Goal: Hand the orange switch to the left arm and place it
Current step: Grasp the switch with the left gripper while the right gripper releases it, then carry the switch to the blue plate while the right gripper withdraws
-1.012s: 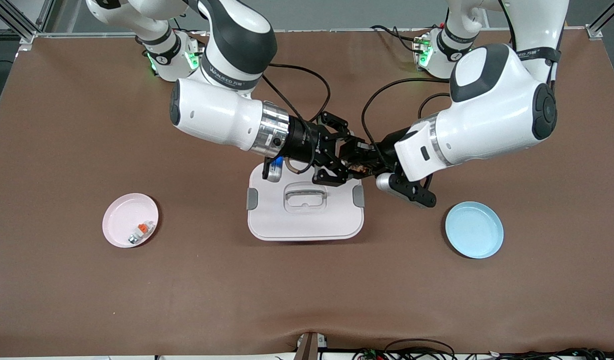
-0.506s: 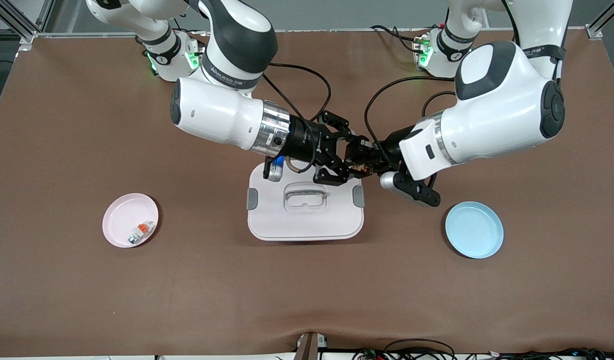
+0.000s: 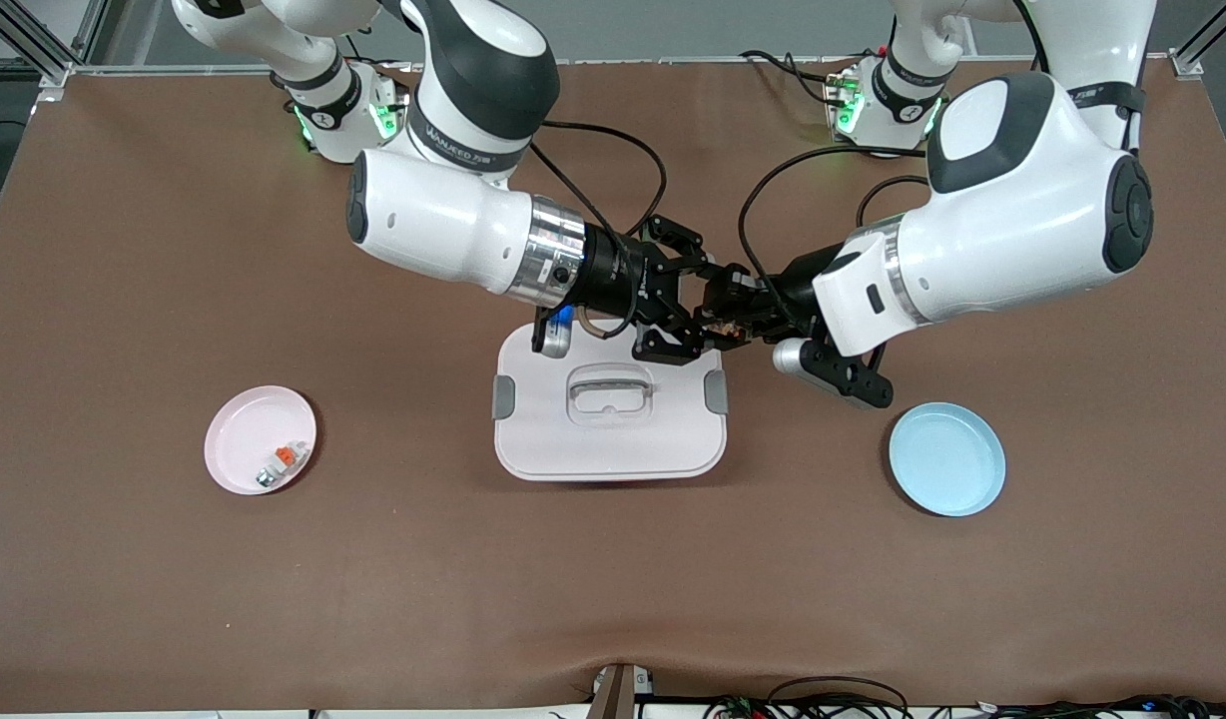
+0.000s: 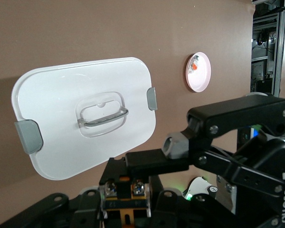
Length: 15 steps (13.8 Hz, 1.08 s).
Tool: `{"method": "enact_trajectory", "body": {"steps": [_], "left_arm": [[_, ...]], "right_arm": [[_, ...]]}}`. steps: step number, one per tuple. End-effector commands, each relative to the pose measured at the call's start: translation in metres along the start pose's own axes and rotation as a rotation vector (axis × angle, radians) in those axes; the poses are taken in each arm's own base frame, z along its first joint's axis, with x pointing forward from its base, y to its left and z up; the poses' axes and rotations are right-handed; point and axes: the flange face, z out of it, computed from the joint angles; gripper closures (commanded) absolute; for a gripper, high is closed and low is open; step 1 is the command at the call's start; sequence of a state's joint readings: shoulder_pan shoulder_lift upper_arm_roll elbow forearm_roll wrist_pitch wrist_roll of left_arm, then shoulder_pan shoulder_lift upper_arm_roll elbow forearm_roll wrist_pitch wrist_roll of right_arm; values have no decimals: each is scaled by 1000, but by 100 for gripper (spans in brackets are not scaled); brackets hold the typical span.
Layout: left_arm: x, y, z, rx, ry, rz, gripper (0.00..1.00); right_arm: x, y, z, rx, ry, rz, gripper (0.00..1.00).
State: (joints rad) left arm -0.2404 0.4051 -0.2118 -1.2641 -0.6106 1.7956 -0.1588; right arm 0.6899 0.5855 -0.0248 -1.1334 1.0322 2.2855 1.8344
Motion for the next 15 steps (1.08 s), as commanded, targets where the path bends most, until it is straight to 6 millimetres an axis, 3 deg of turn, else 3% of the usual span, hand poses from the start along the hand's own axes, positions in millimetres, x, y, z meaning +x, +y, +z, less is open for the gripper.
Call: {"method": "enact_trajectory", "body": {"steps": [1, 2, 3, 4, 5, 6, 9, 11, 15], "left_arm": [[-6, -4, -27, -5, 6, 6, 75], [-6, -6, -28, -6, 6, 4, 77], [-4, -9, -32, -10, 12, 2, 91], [-5, -9, -32, -10, 12, 6, 96], [-5, -9, -32, -11, 12, 4, 94], [-4, -9, -33, -17, 12, 2, 92], [-3, -12, -35, -19, 14, 3, 94], [-3, -12, -36, -18, 15, 8, 100], [-8, -17, -50, 0, 8, 5, 100]], "right_arm": [[6, -9, -4, 3, 12, 10, 100], [6, -9, -4, 3, 12, 10, 100], [7, -9, -4, 3, 13, 13, 100], [7, -9, -4, 3, 13, 13, 100], [8, -9, -4, 2, 14, 15, 81], [7, -8, -3, 2, 14, 15, 2], [8, -9, -4, 4, 14, 17, 0], [8, -9, -4, 4, 14, 17, 0], [8, -9, -4, 3, 14, 17, 0]]}}
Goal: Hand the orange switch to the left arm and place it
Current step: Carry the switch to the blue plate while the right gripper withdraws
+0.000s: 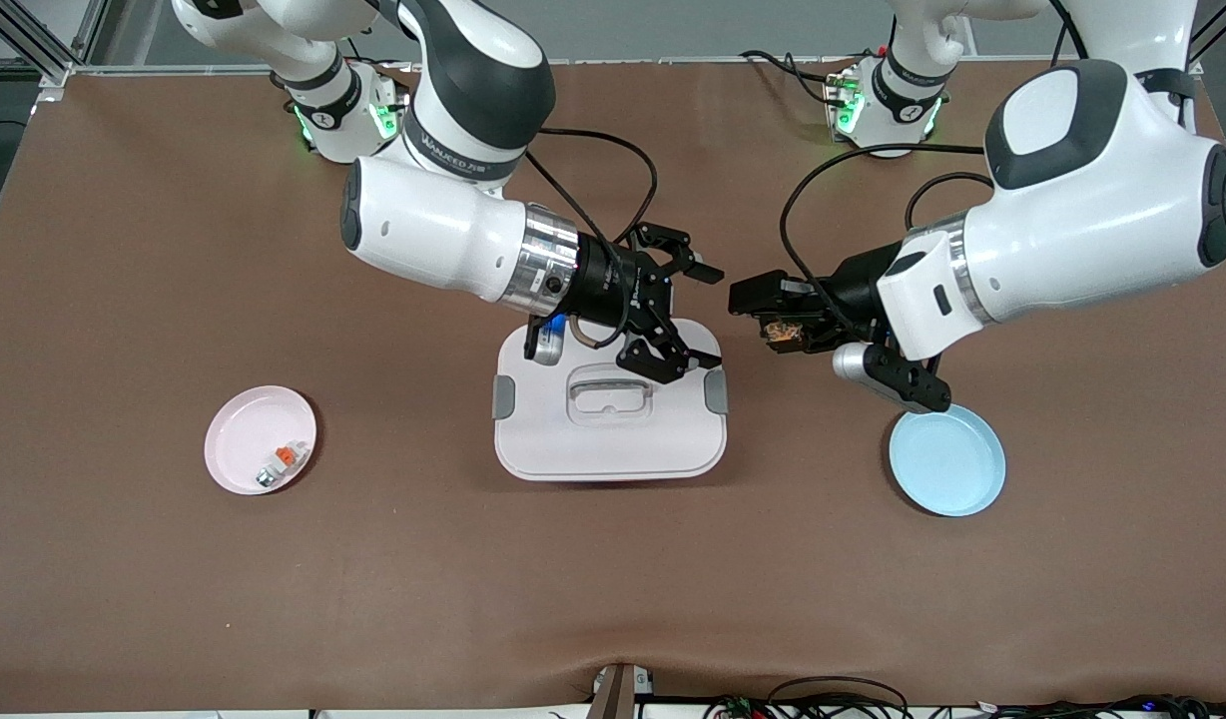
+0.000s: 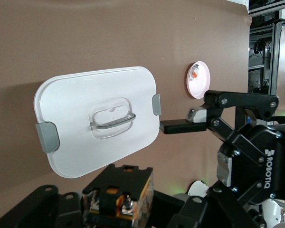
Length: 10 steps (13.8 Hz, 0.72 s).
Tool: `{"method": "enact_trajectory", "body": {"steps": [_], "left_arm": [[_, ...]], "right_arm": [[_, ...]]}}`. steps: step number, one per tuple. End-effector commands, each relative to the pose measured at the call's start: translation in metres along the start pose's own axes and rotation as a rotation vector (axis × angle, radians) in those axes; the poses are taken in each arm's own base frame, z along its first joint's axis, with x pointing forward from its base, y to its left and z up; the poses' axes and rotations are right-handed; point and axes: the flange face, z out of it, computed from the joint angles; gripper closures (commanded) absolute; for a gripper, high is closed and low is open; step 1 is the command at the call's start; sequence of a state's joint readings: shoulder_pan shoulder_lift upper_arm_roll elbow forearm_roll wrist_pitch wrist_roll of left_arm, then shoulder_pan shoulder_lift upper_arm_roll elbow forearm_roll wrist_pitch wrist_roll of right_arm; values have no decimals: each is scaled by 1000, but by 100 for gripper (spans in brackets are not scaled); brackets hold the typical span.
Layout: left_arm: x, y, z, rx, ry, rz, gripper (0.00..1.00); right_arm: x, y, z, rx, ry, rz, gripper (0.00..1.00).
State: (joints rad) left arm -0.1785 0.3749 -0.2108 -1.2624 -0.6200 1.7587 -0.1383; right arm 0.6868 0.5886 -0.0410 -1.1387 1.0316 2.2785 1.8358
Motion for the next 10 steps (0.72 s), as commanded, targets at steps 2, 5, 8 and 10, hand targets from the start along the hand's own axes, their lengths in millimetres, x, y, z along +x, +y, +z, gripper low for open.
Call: {"method": "enact_trajectory", "body": {"steps": [2, 5, 8, 10], "left_arm": [[-9, -9, -20, 13, -28, 16, 100], [-13, -28, -46, 24, -42, 4, 100], [-15, -71, -72, 65, -70, -55, 100], [-13, -101, -77, 142, -76, -66, 100]], "right_arm": [[1, -3, -1, 0, 16, -9, 0], [11, -10, -9, -5, 135, -138, 0], [30, -20, -25, -99, 207, -290, 0], [42, -20, -34, -194, 252, -435, 0]]}}
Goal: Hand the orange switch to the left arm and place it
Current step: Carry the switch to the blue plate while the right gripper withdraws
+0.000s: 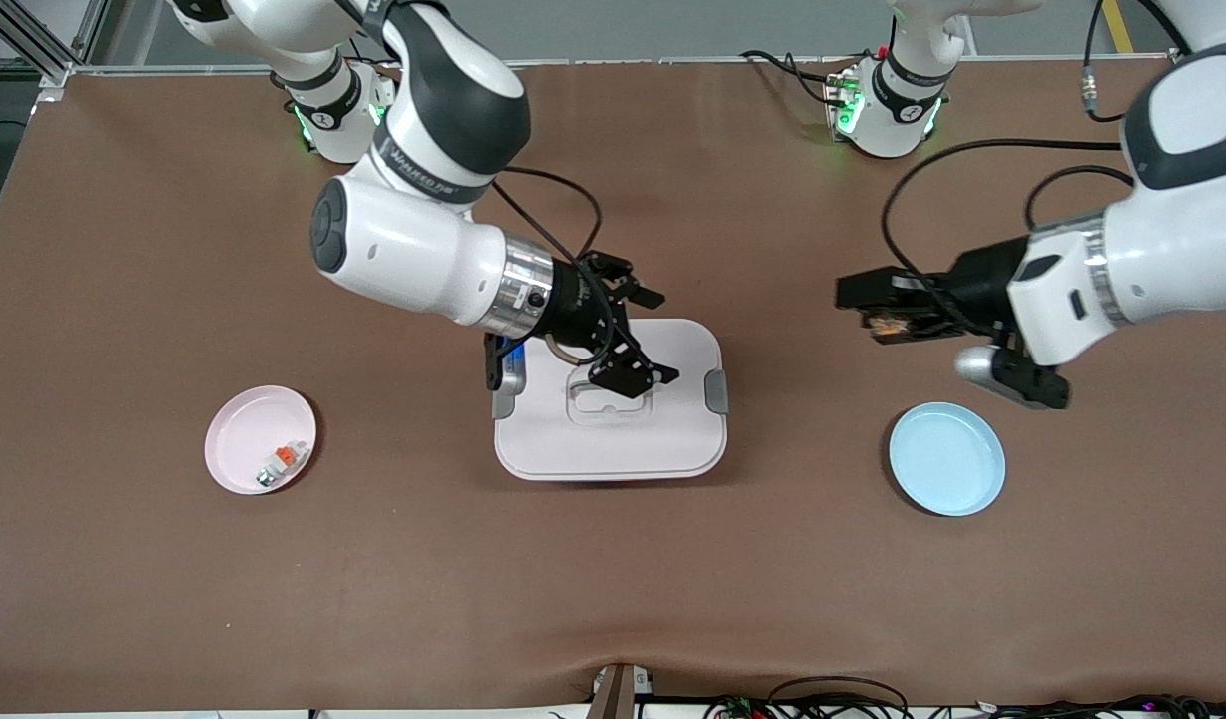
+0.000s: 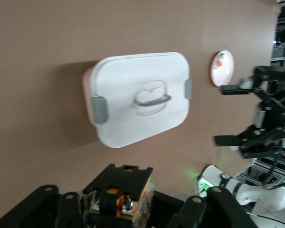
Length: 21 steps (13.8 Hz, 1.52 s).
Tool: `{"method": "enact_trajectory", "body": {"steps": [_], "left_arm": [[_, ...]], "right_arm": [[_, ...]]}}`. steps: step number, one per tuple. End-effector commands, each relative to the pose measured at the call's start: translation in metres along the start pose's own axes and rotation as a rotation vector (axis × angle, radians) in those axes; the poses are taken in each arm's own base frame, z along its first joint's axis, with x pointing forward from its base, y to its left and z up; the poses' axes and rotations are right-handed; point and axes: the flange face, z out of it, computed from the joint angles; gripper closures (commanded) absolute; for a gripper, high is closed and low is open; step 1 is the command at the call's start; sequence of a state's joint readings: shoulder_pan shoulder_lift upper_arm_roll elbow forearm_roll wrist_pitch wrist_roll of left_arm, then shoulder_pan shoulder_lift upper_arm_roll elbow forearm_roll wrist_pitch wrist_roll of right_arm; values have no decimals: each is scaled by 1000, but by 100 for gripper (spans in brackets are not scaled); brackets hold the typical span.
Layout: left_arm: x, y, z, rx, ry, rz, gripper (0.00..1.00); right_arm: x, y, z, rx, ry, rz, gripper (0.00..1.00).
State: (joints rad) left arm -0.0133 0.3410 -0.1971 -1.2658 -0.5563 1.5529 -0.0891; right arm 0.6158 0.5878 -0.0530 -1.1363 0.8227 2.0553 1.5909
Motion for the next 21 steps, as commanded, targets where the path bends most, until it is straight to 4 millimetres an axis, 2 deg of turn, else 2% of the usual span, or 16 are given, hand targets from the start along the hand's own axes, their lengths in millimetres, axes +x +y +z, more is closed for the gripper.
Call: {"method": "enact_trajectory", "body": {"steps": [1, 4, 7, 9, 11, 12, 13, 16, 17, 18, 20, 21], "left_arm": [[-1, -35, 1, 119, -19, -12, 100], [16, -77, 21, 349, -38, -30, 100], [43, -126, 54, 543, -49, -33, 100], [57, -162, 86, 602, -35, -43, 100], [66, -192, 120, 612, -2, -41, 100], [68, -216, 129, 609, 19, -56, 100], [70, -230, 139, 612, 37, -54, 100], [83, -265, 167, 649, 58, -34, 99], [89, -274, 179, 644, 79, -23, 93], [93, -280, 187, 639, 103, -16, 91], [96, -298, 196, 644, 112, -24, 83], [97, -307, 199, 647, 121, -30, 78]], "right_arm": [[21, 1, -18, -92, 85, -183, 0], [52, 7, -34, -233, 184, -347, 0], [85, 13, -47, -318, 268, -472, 0], [105, 21, -49, -384, 316, -587, 0], [129, 22, -61, -454, 373, -700, 0], [140, 22, -68, -491, 388, -744, 0], [149, 21, -77, -520, 406, -775, 0], [176, 20, -119, -596, 415, -895, 0], [190, 19, -140, -609, 404, -930, 0], [204, 19, -161, -626, 398, -970, 0], [232, 23, -200, -677, 389, -1051, 0], [240, 25, -216, -695, 395, -1087, 0]]}}
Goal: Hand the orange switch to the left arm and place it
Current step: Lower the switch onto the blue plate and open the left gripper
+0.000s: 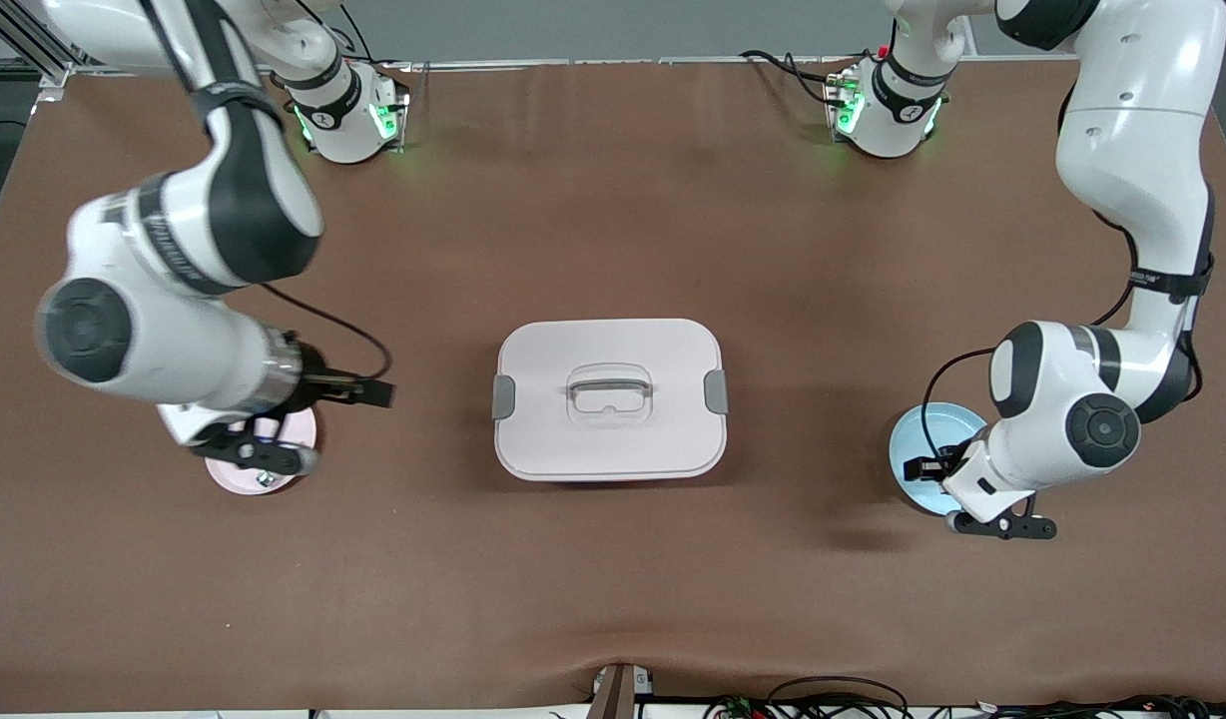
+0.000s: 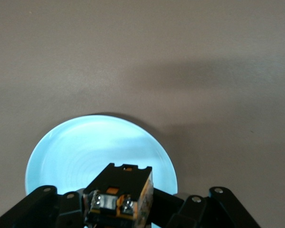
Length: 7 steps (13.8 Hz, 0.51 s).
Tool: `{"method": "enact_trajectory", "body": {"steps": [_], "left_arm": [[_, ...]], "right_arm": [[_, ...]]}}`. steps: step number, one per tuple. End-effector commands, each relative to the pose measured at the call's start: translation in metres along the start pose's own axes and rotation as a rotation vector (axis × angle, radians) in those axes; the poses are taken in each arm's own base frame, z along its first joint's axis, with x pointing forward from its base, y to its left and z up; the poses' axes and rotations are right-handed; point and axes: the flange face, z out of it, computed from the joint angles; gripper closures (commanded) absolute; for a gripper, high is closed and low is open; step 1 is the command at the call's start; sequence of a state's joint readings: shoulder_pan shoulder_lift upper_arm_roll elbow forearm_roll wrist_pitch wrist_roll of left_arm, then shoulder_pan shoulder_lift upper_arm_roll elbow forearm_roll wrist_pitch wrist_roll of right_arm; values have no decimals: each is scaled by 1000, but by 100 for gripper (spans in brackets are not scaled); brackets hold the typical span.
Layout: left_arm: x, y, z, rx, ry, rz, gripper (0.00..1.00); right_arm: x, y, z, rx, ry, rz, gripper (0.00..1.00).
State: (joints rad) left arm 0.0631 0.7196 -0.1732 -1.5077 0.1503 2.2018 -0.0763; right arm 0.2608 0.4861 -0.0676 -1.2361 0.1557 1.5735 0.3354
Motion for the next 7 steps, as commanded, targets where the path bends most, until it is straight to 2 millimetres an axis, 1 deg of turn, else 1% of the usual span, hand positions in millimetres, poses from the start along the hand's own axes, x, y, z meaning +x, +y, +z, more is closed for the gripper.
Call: {"method": "enact_trajectory", "body": {"steps": [1, 3, 4, 5, 7], "left_arm": [[3, -13, 13, 29, 21, -10, 76], [3, -17, 19, 30, 21, -14, 56], [2, -22, 22, 28, 17, -23, 28], [2, -27, 21, 28, 19, -31, 0], [1, -35, 17, 31, 17, -27, 0]], "right_arm": [[-5, 45, -16, -59, 6, -115, 0], [-9, 69, -28, -108, 23, -185, 0], [-10, 84, -37, -117, 35, -190, 0], [-12, 97, -47, -120, 47, -203, 0], [-15, 133, -70, -136, 73, -251, 0]]}}
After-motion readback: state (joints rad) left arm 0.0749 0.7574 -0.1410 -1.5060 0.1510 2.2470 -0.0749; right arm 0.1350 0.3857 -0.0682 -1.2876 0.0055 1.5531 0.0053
